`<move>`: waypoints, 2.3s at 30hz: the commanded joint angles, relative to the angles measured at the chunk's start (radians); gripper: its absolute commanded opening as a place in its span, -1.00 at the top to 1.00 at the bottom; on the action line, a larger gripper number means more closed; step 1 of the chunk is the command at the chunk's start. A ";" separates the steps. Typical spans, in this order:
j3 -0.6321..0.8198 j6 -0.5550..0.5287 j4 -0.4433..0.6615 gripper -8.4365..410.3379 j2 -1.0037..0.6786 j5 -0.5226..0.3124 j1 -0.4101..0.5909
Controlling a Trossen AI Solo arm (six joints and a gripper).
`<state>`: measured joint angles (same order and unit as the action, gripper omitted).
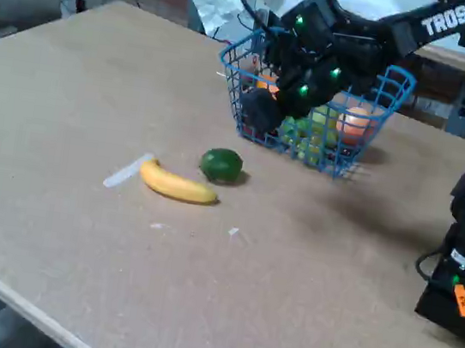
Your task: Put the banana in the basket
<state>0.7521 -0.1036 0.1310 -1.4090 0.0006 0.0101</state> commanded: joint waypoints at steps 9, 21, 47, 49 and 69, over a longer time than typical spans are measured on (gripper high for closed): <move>0.001 -0.001 -0.004 -0.09 0.001 0.001 -0.001; 0.001 -0.030 -0.057 -0.09 0.001 0.001 -0.003; 0.125 -0.058 0.104 -0.67 -0.010 0.004 -0.097; 0.125 -0.071 0.108 -0.67 -0.021 0.014 -0.098; 0.605 -0.104 0.497 -0.68 -0.439 0.041 -0.146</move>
<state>1.2758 -0.2085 0.5896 -1.7763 0.0391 -0.1226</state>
